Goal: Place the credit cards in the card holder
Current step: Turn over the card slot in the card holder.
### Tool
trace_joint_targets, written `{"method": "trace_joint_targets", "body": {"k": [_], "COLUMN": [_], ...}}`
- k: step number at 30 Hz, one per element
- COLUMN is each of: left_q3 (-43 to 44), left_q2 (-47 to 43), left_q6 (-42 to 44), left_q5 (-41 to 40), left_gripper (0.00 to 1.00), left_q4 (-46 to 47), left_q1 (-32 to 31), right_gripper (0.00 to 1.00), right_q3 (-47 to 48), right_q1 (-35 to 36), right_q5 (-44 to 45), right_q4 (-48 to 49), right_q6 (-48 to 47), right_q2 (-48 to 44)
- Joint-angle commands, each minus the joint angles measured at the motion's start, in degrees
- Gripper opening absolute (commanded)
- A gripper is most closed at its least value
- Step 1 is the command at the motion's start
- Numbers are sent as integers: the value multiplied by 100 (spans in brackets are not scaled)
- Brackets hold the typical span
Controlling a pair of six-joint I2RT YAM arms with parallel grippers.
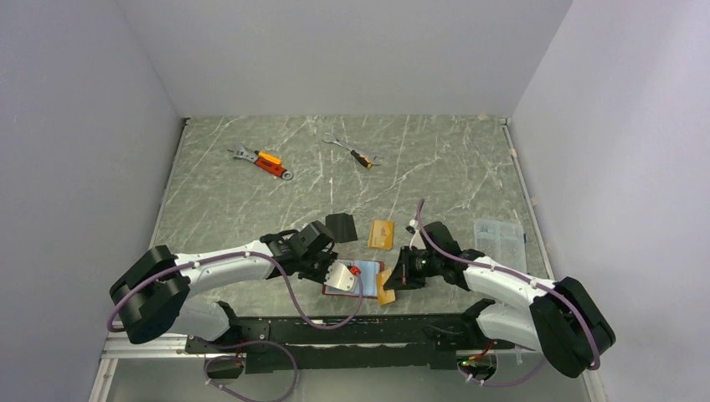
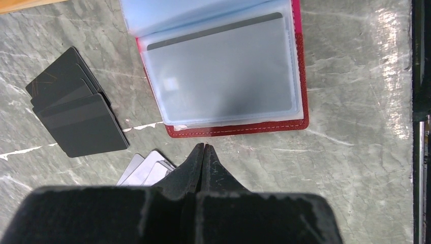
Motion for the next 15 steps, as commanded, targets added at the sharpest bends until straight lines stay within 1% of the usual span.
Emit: {"method": "trace_joint_targets", "body": {"k": [1,7,15], "left_q3": [-31,-35,-51], "left_q2": [46,38,39], "left_q6": [7,-3,7], "left_q5": [86,77,73], "left_gripper": [0,0,0], "left_q4": [164,190,168], "left_q1": [21,21,21], "right_gripper": [0,0,0], "right_q3": [-21,35,222], "right_q1": [64,175,241], "right_q5": [-121,-131,-117], "right_q4": [280,385,231], "right_q6": [35,105,152], "right_q2": [22,79,-100]}}
